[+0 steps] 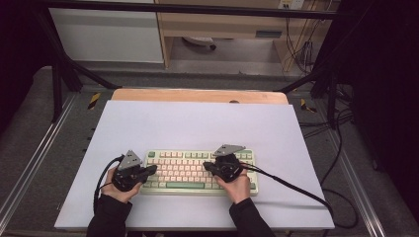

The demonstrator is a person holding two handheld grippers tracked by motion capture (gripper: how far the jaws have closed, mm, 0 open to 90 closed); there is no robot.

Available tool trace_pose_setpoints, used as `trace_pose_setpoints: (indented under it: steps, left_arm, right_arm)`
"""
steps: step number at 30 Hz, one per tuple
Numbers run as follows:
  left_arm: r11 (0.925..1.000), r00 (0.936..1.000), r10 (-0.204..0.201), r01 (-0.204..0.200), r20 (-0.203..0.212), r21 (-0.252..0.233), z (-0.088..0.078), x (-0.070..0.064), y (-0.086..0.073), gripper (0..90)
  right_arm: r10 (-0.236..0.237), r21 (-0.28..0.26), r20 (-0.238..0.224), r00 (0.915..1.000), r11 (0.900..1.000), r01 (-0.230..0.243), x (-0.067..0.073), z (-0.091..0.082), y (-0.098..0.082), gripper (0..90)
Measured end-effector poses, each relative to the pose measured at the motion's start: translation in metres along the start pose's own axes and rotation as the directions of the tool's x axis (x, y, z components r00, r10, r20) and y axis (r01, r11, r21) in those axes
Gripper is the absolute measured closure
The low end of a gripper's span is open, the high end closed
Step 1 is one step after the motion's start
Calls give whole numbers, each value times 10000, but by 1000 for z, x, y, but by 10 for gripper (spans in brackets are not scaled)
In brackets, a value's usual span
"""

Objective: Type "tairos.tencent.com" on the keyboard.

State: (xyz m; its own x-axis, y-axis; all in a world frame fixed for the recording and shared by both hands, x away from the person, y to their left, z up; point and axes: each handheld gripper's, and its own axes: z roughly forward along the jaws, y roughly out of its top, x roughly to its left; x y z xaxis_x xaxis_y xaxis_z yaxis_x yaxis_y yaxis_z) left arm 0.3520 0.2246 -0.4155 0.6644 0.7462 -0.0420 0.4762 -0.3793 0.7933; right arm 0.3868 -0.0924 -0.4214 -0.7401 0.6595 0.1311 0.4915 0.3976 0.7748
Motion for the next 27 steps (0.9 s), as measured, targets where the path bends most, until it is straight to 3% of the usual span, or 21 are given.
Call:
trace_pose_setpoints:
  steps: [11,27]
  left_arm:
    - [10000,10000,22,-23,-2,-60,-1,-1,1,899]
    - [9999,9999,128,-128,34,-62,0,-4,4,899]
  right_arm:
    - [-343,-125,23,9994,9993,343,2,-19,4,900]
    - [-173,-163,-16,9998,9997,173,-7,-42,-9,900]
